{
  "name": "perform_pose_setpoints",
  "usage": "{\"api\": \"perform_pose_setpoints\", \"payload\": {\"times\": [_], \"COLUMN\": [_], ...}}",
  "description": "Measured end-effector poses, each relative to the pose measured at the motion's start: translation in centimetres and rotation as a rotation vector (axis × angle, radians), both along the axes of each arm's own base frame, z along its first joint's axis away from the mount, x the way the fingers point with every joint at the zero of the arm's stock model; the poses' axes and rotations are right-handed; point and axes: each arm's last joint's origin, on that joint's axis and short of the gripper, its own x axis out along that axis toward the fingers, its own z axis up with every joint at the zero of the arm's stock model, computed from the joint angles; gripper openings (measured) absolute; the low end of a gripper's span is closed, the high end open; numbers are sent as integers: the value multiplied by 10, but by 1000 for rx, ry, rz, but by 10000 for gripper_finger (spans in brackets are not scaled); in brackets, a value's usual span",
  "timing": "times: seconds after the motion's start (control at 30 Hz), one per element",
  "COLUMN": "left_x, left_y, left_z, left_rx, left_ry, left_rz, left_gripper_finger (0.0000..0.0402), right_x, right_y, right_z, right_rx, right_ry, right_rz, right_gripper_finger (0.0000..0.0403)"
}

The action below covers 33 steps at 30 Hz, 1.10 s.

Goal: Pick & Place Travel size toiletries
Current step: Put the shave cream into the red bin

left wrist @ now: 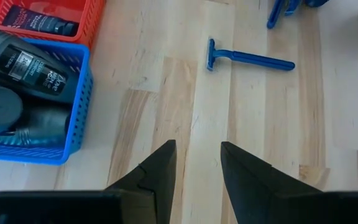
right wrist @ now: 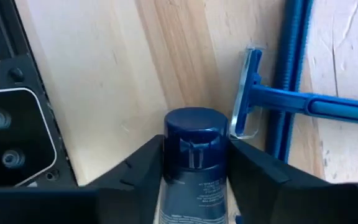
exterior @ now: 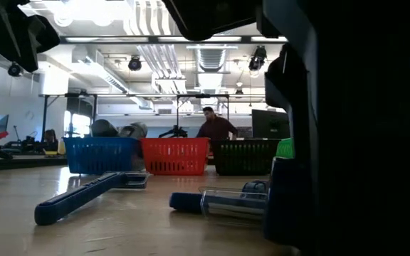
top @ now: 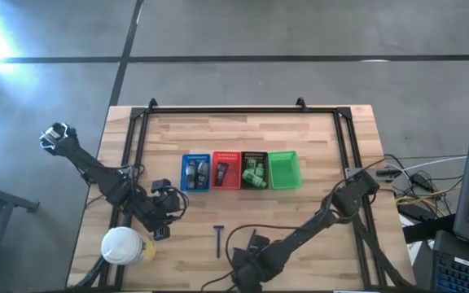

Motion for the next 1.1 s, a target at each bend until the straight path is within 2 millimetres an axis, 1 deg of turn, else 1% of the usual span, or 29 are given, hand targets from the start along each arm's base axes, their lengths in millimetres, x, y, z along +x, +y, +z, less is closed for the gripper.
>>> {"api": "perform_pose_setpoints", "payload": {"times": [0.13, 0.27, 0.4, 0.53, 0.6, 0.73, 0.8, 0.9, 0.97, 1.1], "left_x": [0, 0, 0, 3, 5, 10, 12, 13, 14, 18], "left_y": [0, -1, -4, -7, -7, -11, -12, -10, -8, -9], "left_z": [0, 0, 1, 4, 7, 15, 20, 28, 34, 45], "left_rx": [0, 14, 31, 51, 80, 156, 184, 216, 246, 314], "left_ry": [0, -1, -23, -87, -138, -288, -363, -464, -535, -681], "left_rz": [0, -23, -79, -100, -86, -37, -4, 100, 194, 354], "left_gripper_finger": [130, 130, 131, 131, 131, 131, 131, 131, 132, 143], "right_x": [1, 0, 3, 8, 10, 8, 2, -9, -18, -30], "right_y": [-1, -3, -14, -39, -53, -82, -95, -113, -123, -139], "right_z": [4, 19, 46, 81, 101, 140, 160, 189, 203, 220], "right_rx": [46, 94, 114, 71, 45, -50, -106, -173, -211, -237], "right_ry": [16, 4, -56, -190, -273, -452, -548, -703, -804, -988], "right_rz": [-5, -51, -128, -258, -326, -467, -539, -672, -778, -942], "right_gripper_finger": [114, 111, 116, 126, 123, 110, 109, 111, 112, 110]}}
